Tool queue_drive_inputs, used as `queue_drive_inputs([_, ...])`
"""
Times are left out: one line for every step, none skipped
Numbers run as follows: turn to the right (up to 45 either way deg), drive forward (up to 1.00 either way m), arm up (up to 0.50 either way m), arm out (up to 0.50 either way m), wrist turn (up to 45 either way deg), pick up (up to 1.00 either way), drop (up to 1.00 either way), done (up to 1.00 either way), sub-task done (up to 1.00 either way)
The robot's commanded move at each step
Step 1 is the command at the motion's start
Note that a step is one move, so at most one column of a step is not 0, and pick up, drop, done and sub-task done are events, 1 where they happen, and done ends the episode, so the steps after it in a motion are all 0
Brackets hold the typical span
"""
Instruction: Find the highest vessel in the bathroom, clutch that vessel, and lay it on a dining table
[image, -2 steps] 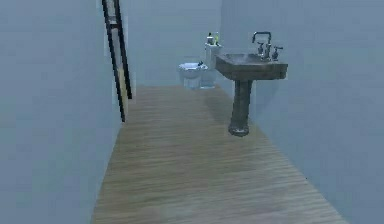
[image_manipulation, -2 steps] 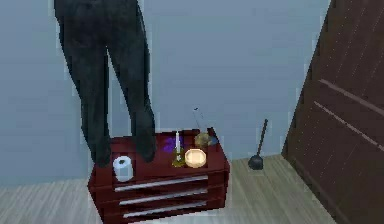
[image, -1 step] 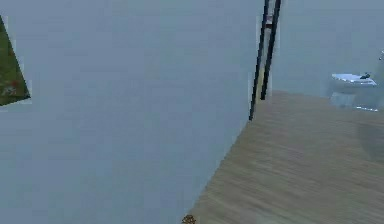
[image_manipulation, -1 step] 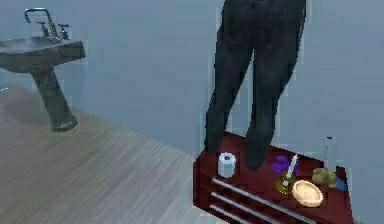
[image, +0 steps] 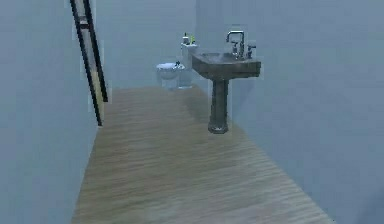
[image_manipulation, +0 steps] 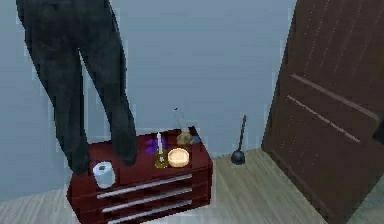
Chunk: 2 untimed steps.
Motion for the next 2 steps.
queue_drive_inputs([45.0, 0.00, 0.00, 0.00, 0.0, 0.00, 0.00, 0.00, 0.00])
queue_drive_inputs([27.0, 0.00, 0.00, 0.00, 0.0, 0.00, 0.00, 0.00, 0.00])
